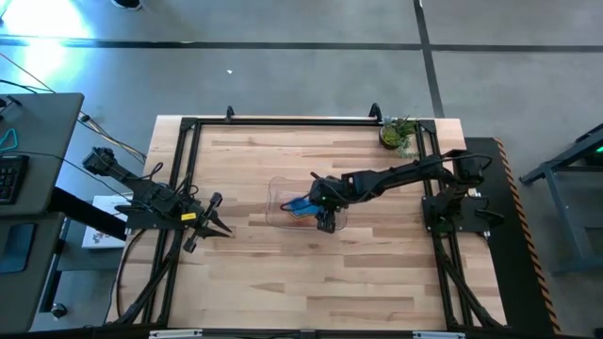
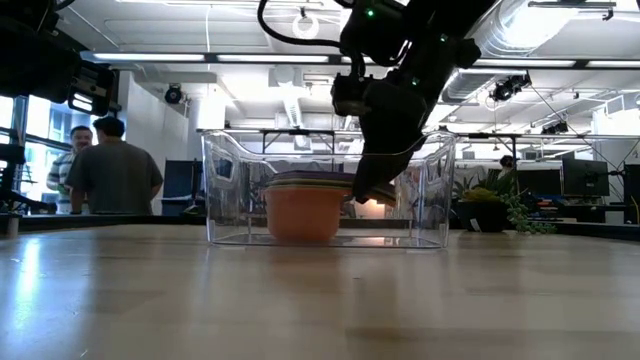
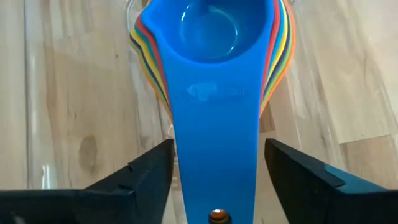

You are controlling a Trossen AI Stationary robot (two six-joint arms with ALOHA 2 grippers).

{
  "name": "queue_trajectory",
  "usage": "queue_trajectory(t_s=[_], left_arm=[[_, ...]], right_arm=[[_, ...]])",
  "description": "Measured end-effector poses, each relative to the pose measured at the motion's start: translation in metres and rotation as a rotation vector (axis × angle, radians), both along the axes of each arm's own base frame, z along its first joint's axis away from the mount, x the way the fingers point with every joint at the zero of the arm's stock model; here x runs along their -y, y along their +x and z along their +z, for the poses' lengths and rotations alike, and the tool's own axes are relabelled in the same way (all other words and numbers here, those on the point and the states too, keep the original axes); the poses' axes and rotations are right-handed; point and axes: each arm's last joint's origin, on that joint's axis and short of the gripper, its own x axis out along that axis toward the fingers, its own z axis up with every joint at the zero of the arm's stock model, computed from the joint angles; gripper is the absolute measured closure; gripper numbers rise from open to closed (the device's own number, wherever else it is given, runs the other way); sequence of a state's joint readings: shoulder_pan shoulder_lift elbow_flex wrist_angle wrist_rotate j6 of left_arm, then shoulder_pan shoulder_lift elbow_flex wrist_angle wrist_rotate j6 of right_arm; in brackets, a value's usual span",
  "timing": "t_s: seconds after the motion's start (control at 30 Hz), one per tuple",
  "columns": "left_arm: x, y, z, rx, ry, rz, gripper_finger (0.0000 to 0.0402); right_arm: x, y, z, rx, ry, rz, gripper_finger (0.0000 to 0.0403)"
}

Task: Nest measuring cups in basket
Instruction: Return to Home Position

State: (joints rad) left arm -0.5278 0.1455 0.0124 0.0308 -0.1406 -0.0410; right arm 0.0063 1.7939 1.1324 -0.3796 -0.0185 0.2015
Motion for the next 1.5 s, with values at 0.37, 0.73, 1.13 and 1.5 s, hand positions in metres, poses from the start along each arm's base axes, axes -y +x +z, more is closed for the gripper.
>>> queue_trajectory(t_s=[0.37,0.73,1.13,1.5], left_arm=[[0.000,0.000,0.000,0.000,0.000,0.000,0.0351],[0.000,0.000,0.000,0.000,0.000,0.000,0.0351],[0.000,0.000,0.000,0.000,0.000,0.000,0.0351],[0.000,0.000,0.000,0.000,0.000,0.000,0.0351]], right_arm=[[-0.002,-0.008,0.030,0.086,-0.008,0.017,0.0143],[-0.031,-0.055,0.099,0.362,-0.253,0.125,0.0143],[-0.020,-0.180,0.063,0.846,-0.231,0.102,0.0143],[-0.012,-0.237,0.008,1.107,-0.216,0.056,0.0143]])
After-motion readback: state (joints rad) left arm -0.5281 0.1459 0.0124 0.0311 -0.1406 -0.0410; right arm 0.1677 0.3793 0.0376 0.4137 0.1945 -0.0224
